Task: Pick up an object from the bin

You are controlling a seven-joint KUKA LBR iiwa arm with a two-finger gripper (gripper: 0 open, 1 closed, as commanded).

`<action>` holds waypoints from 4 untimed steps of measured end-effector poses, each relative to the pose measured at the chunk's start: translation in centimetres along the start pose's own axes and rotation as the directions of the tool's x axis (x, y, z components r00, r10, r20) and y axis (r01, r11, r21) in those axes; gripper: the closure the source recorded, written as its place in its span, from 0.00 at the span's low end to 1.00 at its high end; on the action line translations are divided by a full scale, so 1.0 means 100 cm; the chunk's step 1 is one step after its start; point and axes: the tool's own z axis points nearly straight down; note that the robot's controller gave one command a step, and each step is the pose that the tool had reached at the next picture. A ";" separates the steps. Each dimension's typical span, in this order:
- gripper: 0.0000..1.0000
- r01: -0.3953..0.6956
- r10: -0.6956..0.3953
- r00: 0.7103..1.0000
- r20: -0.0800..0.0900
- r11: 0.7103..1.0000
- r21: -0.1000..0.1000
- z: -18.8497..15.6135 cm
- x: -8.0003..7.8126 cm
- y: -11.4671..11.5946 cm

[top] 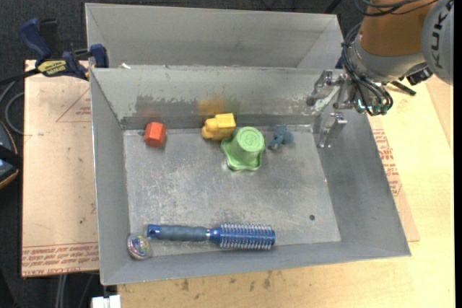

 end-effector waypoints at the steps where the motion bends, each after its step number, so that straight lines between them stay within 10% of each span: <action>1: 0.00 0.048 -0.048 0.999 -0.006 0.999 -0.002 0.072 0.074 0.035; 2: 0.00 0.266 -0.266 0.964 0.004 0.964 0.000 0.066 0.153 0.118; 3: 0.00 0.549 -0.549 0.836 0.020 0.836 0.014 0.133 0.152 0.171; 4: 1.00 0.548 -0.548 0.836 0.021 0.837 0.011 0.132 0.153 0.173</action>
Offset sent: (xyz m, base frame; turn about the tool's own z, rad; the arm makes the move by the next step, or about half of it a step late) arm -0.0709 0.0325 -0.0661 -0.0480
